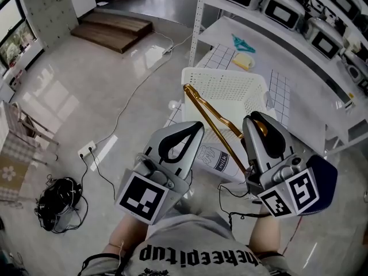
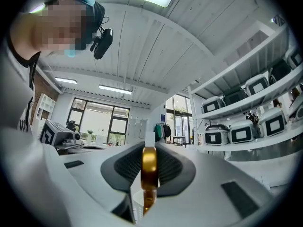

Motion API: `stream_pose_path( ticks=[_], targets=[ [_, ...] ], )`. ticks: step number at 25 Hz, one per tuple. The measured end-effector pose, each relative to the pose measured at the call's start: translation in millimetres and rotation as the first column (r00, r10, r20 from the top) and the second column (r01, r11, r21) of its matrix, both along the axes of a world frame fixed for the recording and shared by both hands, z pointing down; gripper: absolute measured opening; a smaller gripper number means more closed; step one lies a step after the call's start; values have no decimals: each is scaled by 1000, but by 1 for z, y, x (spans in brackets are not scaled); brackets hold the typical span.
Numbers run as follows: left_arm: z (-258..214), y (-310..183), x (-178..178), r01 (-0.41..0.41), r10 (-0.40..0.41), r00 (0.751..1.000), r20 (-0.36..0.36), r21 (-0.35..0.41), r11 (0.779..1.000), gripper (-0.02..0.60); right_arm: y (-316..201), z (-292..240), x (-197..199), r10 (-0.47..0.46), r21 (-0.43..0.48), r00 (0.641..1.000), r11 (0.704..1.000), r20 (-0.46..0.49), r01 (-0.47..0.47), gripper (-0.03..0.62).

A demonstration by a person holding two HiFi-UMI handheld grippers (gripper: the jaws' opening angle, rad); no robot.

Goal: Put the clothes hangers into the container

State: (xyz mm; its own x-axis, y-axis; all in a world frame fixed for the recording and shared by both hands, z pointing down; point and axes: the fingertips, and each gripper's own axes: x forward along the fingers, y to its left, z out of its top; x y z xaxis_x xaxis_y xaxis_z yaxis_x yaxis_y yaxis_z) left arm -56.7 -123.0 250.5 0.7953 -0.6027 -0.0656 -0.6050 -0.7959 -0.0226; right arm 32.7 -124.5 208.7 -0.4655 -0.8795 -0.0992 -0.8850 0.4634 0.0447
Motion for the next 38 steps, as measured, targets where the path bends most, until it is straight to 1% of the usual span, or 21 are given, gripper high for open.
stream_pose_path(
  ticks=[8, 14, 21, 27, 33, 38],
  targets=[
    [4, -11, -10, -28, 28, 1000, -7, -8, 1000, 15, -10, -8, -9, 19, 14, 999, 1000, -34, -19, 83],
    [5, -19, -12, -10, 9, 1000, -8, -15, 1000, 15, -22, -18, -7, 3, 26, 998, 1000, -63, -2, 84],
    [4, -31, -5, 60, -60, 998, -13, -12, 998, 15, -42, -28, 1, -65, 48, 994, 996, -87, 70, 86],
    [0, -46, 6, 124, -124, 992, -15, -6, 992, 15, -64, -36, 8, -140, 62, 985, 987, -105, 147, 85],
    [1, -61, 13, 200, -200, 980, -15, -14, 980, 15, -88, -41, 15, -211, 75, 971, 973, -112, 220, 86],
    [4, -73, 14, 269, -269, 963, -14, -18, 963, 15, -108, -40, 17, -266, 79, 956, 958, -127, 277, 86]
  ],
)
